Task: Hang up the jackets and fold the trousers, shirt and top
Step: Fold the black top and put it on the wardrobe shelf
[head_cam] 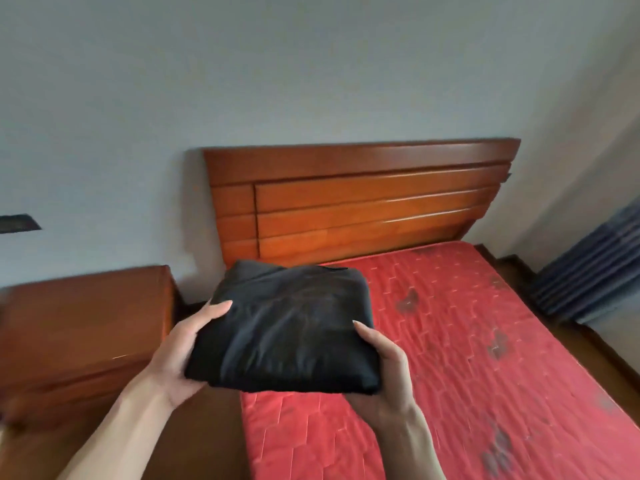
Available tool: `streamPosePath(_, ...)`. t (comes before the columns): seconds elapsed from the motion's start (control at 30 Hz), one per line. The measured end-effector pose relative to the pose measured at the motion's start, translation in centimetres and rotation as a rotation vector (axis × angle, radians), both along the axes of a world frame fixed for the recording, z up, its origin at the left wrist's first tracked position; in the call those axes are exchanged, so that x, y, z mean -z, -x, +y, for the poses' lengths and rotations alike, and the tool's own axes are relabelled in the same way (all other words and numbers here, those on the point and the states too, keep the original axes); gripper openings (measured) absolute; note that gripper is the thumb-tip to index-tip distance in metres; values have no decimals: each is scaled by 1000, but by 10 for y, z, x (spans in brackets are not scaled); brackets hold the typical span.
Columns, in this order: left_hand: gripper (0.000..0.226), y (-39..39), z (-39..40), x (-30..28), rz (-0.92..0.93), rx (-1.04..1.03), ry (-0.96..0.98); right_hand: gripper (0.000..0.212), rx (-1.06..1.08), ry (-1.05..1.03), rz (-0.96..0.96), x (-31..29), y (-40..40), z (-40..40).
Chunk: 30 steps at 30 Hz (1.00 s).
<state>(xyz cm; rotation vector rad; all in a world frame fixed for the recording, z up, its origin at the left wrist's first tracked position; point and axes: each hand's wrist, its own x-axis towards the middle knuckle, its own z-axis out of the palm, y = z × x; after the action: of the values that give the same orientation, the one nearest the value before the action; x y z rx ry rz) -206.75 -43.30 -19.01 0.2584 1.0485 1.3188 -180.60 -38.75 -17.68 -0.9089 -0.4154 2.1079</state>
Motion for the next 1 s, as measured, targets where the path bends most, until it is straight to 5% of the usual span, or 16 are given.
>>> streamPosePath(0.13,32,76,-25,-17,31,-150,-52,59,-154,-16,60,-9,85,12)
streamPosePath(0.3,65,174,-61,-22,28,-270,-79,51,-287,-39,81,-16,195,20)
streamPosePath(0.63,57,355,-149,-20,-2,-505,-179,43,-589,-97,105,-24,415,0)
streamPosePath(1.0,63,453,-199,-17,-4,-795,-57,35,-920,-31,98,-23,581,-3)
